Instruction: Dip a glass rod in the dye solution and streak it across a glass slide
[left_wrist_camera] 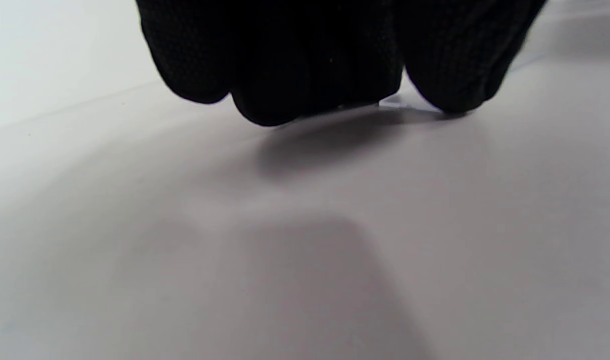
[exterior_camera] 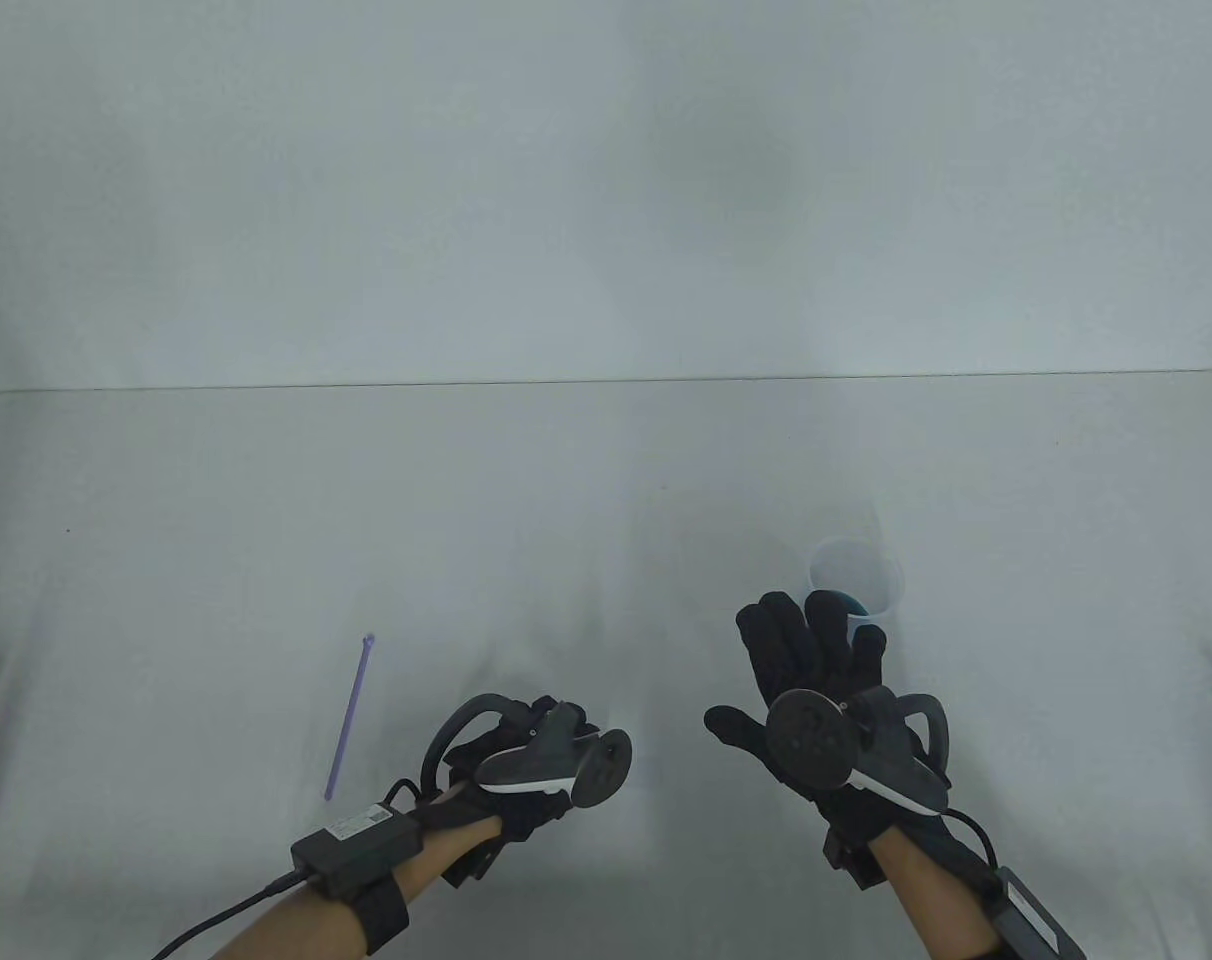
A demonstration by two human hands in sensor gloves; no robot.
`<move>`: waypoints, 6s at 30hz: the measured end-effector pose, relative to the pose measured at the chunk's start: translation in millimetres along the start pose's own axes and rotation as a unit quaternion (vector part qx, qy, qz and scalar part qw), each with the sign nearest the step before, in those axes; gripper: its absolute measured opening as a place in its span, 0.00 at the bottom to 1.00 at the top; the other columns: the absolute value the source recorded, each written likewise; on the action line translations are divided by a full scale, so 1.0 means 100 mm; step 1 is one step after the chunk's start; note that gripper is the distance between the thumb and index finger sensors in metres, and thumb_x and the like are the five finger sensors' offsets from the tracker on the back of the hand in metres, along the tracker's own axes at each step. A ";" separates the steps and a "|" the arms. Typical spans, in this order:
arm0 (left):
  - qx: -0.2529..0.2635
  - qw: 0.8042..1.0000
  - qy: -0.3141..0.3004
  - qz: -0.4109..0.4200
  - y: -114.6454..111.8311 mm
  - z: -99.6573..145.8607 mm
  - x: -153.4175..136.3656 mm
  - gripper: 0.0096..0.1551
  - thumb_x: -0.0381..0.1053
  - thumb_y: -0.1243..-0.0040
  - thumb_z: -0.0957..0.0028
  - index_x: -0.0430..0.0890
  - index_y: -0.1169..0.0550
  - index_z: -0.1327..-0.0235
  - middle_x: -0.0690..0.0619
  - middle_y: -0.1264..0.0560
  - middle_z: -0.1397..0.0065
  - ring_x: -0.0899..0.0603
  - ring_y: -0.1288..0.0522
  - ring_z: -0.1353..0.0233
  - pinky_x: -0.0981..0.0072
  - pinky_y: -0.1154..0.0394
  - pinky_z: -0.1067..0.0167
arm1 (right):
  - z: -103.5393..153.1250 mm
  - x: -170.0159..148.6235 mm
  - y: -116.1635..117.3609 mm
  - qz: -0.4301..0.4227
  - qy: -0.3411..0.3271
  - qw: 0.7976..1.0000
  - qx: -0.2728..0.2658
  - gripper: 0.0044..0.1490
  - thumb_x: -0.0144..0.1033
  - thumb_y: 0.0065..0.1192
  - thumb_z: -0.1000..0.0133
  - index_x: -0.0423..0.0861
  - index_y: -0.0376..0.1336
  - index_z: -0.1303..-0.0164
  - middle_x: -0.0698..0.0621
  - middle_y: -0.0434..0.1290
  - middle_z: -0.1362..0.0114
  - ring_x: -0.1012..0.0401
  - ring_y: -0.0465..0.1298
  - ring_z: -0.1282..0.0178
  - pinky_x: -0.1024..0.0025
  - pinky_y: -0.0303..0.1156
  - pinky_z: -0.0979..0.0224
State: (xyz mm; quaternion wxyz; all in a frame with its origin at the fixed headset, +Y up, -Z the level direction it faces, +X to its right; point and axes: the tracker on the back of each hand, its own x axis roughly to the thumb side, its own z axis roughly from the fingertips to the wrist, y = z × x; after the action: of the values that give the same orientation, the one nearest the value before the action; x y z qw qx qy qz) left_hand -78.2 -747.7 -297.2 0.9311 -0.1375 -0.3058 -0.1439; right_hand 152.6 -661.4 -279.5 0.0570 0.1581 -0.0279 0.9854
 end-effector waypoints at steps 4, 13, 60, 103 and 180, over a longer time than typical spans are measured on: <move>0.002 1.000 -0.006 0.000 -0.02 0.05 0.04 0.33 0.57 0.38 0.47 0.49 0.28 0.29 0.47 0.29 0.26 0.41 0.24 0.33 0.46 0.29 0.31 | 0.00 0.00 0.00 0.000 0.000 1.000 0.000 0.59 0.74 0.33 0.46 0.46 0.35 0.14 0.44 0.41 0.08 0.34 0.42 0.11 0.26 0.42 0.21; -0.001 1.000 -0.004 0.002 -0.02 0.05 0.04 0.33 0.58 0.38 0.47 0.49 0.28 0.29 0.47 0.29 0.25 0.41 0.25 0.32 0.46 0.29 0.31 | 0.00 0.00 -0.01 0.001 0.001 1.000 0.000 0.59 0.74 0.33 0.46 0.46 0.35 0.14 0.44 0.41 0.08 0.34 0.42 0.12 0.26 0.42 0.21; -0.218 0.891 0.385 0.098 -0.50 0.36 -1.73 0.27 0.54 0.38 0.41 0.36 0.21 0.39 0.39 0.18 0.44 0.43 0.15 0.52 0.50 0.20 0.48 | 0.01 0.00 -0.03 0.002 0.006 1.000 -0.011 0.59 0.74 0.33 0.46 0.46 0.34 0.14 0.44 0.41 0.08 0.34 0.41 0.11 0.27 0.42 0.21; 0.245 0.775 0.049 0.581 0.82 0.52 -0.70 0.27 0.59 0.41 0.42 0.44 0.24 0.37 0.51 0.18 0.43 0.53 0.15 0.53 0.59 0.19 0.45 | -0.22 0.68 -0.14 -0.237 -0.016 0.971 -0.013 0.38 0.59 0.51 0.41 0.48 0.58 0.27 0.53 0.76 0.34 0.55 0.80 0.36 0.60 0.77 0.34; 0.202 0.950 0.161 0.176 0.03 0.96 -1.42 0.53 0.70 0.54 0.44 0.41 0.48 0.13 0.36 0.52 0.11 0.26 0.51 0.13 0.31 0.46 0.23 | -0.96 -1.01 -0.61 0.241 0.240 0.927 0.160 0.26 0.48 0.56 0.42 0.51 0.68 0.36 0.54 0.79 0.49 0.59 0.80 0.48 0.59 0.76 0.37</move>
State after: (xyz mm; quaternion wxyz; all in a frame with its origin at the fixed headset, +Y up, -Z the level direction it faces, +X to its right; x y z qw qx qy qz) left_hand -237.4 -686.2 -309.9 0.9867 0.0267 -0.1453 0.0672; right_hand 225.3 -604.5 -400.4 -0.2037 -0.0878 0.1073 0.9692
